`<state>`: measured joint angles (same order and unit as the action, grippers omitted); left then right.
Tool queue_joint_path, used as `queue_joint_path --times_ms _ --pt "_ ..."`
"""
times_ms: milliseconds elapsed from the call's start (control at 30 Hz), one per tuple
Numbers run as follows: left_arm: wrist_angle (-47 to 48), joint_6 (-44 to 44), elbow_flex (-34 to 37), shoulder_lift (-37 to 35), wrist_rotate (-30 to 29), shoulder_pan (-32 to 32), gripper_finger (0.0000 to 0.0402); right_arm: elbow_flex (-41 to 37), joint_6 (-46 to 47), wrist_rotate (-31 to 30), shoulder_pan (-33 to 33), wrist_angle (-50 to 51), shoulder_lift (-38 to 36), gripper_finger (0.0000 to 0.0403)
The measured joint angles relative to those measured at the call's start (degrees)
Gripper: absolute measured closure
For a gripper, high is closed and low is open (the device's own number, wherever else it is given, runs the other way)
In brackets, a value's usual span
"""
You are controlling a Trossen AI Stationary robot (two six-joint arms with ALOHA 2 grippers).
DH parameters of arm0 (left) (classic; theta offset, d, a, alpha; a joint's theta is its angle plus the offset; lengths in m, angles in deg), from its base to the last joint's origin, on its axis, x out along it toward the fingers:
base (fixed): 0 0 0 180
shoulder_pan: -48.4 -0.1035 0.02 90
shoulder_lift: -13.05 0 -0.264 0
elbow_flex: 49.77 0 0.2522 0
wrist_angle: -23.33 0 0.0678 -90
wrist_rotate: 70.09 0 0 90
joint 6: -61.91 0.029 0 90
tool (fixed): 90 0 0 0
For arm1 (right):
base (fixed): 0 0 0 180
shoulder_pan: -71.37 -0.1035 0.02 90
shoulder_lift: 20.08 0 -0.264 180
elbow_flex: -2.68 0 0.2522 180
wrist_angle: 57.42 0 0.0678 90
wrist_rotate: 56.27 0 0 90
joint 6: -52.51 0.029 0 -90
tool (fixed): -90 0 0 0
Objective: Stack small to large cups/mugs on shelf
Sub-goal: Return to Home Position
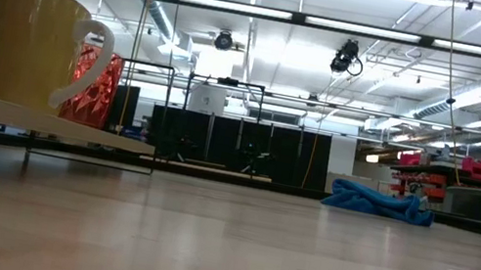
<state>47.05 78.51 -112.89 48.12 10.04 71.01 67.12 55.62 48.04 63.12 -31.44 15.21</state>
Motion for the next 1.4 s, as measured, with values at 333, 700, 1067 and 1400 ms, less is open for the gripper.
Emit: queue_joint_path --times_ms 333,700,1067,1400 --pt "6.33 0.21 -11.17 8.40 12.12 -22.07 0.0319 7.31 0.09 20.73 27.60 0.23 8.25 0.0386" --pt "6.08 -0.31 -11.59 7.94 12.10 -47.17 0.0311 12.27 0.93 29.27 56.13 -0.95 18.15 0.0386" --pt "2.10 1.47 -11.57 6.79 11.68 -70.65 0.0316 13.70 3.95 29.74 74.86 -13.08 21.56 0.0386" --pt "-1.36 -7.46 -11.57 6.76 13.08 -83.70 0.0316 13.70 7.39 29.68 83.85 -14.35 18.65 0.0386"
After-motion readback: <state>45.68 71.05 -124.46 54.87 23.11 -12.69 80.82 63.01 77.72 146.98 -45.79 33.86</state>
